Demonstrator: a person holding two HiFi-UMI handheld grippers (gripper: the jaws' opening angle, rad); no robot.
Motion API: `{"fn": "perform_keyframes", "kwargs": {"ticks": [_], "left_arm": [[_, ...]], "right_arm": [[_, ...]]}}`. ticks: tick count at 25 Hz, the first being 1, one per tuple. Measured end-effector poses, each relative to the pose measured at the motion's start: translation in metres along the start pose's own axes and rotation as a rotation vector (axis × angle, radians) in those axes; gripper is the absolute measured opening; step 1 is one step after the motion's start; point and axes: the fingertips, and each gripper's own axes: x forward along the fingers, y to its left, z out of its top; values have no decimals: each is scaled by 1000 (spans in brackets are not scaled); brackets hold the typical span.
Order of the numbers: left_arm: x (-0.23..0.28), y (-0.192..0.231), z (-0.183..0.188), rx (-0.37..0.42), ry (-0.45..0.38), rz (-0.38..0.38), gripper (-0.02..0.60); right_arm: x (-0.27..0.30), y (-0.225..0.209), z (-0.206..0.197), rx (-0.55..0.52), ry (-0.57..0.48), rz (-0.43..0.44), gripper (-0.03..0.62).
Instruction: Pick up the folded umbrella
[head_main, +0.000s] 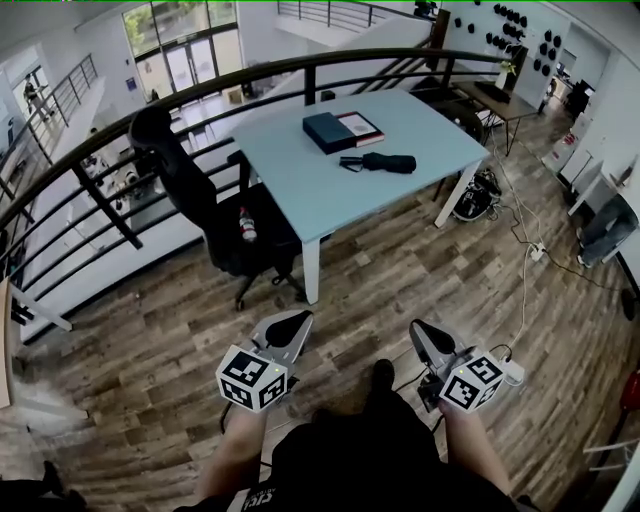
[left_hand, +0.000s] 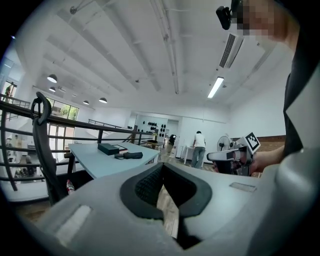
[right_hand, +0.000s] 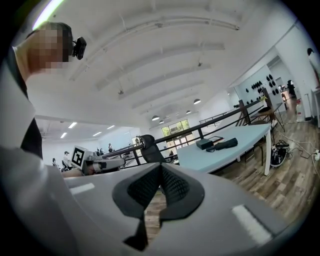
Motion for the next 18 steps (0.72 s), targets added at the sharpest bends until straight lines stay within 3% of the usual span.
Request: {"fn": "perform_keyframes", "kwargs": {"ticks": [7,18], "left_arm": [[58,22,-2,-25,36,4,8],[233,55,9,-44,137,9,8]], "right_arm": [[25,-59,-4,68,23,-4,1],[72,-226,24,158,73,-12,1]]}}
